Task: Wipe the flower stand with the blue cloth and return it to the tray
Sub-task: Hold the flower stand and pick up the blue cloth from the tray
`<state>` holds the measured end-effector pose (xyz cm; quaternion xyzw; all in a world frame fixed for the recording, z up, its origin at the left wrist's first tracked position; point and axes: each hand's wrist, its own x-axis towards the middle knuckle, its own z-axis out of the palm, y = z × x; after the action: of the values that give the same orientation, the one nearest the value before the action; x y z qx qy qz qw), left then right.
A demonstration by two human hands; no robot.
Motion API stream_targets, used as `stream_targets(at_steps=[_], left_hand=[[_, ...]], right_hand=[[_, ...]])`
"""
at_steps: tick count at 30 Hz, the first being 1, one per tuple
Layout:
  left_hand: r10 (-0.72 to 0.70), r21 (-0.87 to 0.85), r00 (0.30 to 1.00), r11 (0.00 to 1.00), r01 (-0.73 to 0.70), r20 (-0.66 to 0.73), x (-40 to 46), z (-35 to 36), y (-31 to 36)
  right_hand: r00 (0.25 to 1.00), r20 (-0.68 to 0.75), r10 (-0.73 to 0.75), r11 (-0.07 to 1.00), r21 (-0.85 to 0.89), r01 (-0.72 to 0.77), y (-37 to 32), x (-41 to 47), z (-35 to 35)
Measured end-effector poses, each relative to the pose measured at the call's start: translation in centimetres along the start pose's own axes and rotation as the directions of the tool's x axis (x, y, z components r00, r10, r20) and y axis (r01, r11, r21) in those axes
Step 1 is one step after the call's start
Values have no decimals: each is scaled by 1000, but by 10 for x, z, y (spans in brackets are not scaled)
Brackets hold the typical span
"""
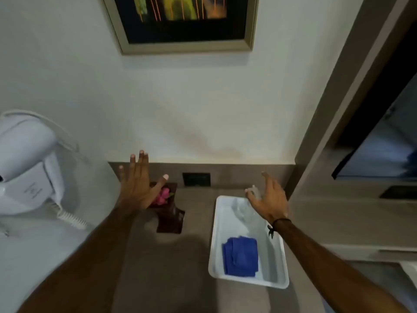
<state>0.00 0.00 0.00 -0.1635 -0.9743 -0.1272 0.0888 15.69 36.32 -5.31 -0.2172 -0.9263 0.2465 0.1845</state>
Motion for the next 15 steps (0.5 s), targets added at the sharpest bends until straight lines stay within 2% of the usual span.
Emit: stream_targets(at_steps=[2, 4, 6, 10, 15], left_hand=[[-63, -11, 995, 998, 64, 78, -10, 11, -1], [-134, -27, 984, 990, 138, 122, -26, 26, -4], [-201, -30, 970, 978, 207, 133, -39, 36, -5], [-295, -58, 942, 950, 307, 159, -56, 52, 0], [-395, -109, 903, 903, 416, 171, -64, 62, 3]], right_hand=[[981, 80, 179, 956, 220, -192, 5, -2, 12], [930, 182, 321, 848, 383, -367, 7, -7, 23], [892, 232, 387, 757, 473, -451, 5, -8, 38], [857, 274, 436, 656, 555, -511, 3, 1, 60], [863, 273, 426, 668, 547, -503, 7, 14, 74]])
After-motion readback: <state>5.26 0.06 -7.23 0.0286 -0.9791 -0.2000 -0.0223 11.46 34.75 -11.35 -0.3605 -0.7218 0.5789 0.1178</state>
